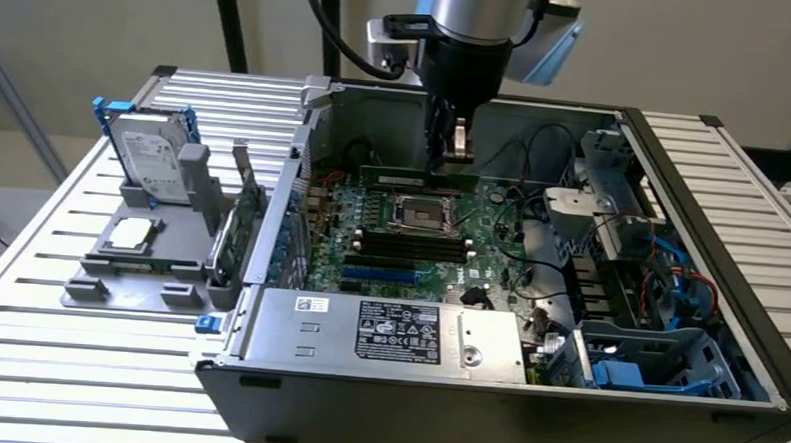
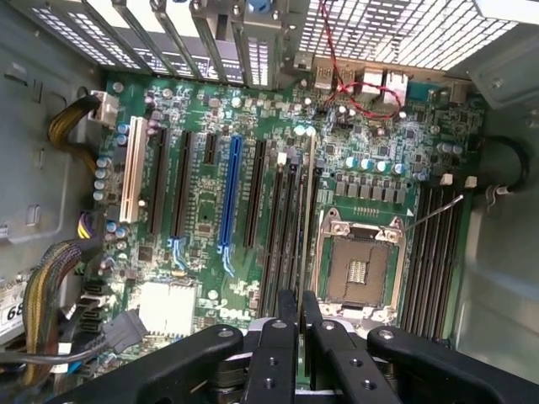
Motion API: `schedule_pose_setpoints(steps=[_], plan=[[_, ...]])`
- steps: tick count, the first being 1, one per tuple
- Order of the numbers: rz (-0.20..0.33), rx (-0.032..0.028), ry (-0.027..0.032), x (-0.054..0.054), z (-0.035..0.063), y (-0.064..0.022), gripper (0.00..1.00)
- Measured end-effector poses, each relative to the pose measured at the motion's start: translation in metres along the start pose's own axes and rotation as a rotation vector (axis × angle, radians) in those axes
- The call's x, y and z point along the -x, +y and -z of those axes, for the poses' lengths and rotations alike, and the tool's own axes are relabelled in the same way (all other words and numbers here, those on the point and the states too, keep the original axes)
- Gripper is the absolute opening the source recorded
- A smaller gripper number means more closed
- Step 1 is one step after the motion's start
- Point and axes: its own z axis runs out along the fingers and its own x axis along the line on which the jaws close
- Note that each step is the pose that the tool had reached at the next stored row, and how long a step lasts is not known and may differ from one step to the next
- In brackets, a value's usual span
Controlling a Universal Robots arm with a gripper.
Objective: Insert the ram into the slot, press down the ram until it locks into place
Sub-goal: 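Insert the ram into the slot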
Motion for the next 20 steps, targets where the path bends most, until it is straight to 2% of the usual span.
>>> schedule_pose_setpoints(steps=[10, 20], plan=[[-0.001, 0.0, 0.0003, -0.001, -0.0181, -0.002, 0.14], [-0.033, -0.0006, -0.0009, -0.002, -0.0356, -0.0047, 0.14]])
